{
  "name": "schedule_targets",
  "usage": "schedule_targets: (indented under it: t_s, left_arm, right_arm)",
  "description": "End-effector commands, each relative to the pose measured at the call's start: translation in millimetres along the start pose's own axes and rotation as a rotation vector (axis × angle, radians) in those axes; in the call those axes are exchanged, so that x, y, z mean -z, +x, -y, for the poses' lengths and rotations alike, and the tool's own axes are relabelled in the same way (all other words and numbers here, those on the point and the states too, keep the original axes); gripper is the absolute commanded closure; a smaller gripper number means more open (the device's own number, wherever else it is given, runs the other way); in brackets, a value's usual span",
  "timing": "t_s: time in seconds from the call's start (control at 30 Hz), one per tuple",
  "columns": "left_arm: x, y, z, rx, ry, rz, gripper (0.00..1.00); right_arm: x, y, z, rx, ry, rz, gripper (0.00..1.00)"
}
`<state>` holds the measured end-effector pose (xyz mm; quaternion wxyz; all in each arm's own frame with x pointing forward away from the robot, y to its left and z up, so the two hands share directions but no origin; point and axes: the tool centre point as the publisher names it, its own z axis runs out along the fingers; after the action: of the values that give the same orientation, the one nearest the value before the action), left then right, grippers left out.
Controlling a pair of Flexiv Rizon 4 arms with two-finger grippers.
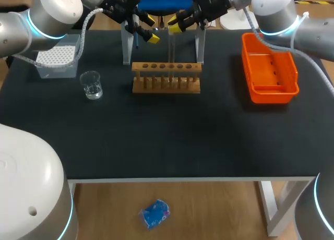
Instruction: Invert the test tube, pick up the pipette, mount the tip to pipette, aspirate from beaker and dispense into the tube, eject the tip, return the pipette, and cap with the stopper.
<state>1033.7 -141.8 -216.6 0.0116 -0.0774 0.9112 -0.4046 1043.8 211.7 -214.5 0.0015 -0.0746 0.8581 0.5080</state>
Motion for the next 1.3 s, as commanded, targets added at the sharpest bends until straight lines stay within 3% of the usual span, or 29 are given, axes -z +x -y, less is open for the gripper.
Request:
schedule_targets:
  t_s: [0.03, 1.3]
  left_arm:
    - [0.9, -0.8, 0.5, 0.001, -0.004, -0.003, 0.00]
    - [0.9, -0.8, 0.5, 0.001, -0.004, -0.003, 0.00]
  right_arm:
    - [-0.5, 0.0, 0.3, -0.001, 0.001, -0.011, 1.00]
    - [0.8, 9.5, -0.4, -0.009, 0.013, -0.025, 1.00]
